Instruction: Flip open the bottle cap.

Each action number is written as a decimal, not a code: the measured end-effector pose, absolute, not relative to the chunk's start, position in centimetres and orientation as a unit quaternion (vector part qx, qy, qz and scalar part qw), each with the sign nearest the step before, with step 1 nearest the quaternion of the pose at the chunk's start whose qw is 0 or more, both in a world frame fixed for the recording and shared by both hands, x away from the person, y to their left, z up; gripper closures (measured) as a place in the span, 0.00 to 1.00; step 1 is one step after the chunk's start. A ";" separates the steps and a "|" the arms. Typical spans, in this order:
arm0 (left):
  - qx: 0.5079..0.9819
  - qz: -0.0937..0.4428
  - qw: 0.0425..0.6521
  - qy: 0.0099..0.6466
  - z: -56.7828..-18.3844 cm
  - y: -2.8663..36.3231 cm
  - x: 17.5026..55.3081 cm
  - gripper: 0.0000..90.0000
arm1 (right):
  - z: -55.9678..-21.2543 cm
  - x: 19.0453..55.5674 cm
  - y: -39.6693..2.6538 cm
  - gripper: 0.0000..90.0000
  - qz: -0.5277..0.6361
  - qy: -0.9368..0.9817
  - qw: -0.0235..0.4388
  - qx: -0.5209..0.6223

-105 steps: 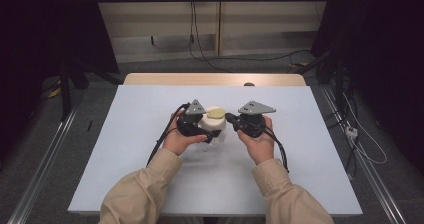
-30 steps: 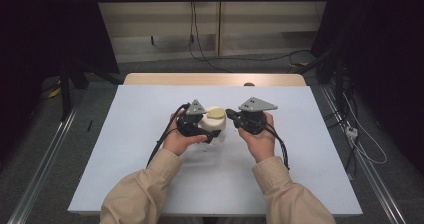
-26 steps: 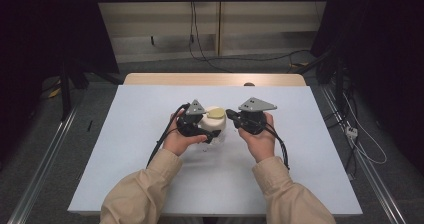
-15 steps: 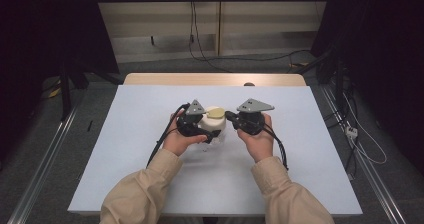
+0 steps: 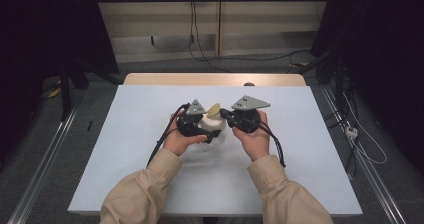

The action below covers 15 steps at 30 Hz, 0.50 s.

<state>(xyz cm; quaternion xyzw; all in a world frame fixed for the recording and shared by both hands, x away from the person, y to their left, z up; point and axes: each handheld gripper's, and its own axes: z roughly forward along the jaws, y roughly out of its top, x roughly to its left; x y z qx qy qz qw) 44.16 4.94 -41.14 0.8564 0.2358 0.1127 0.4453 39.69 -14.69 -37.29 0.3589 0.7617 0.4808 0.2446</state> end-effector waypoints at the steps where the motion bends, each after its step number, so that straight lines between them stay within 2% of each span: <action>1: 0.856 0.113 0.446 0.236 -41.2 4.9 44.2 0.11 | -37.2 39.7 -14.7 1.00 0.480 0.762 0.246 0.358; 15: 0.854 0.111 0.450 0.237 -41.2 5.1 44.1 0.11 | -36.6 39.6 -14.3 1.00 0.485 0.759 0.248 0.357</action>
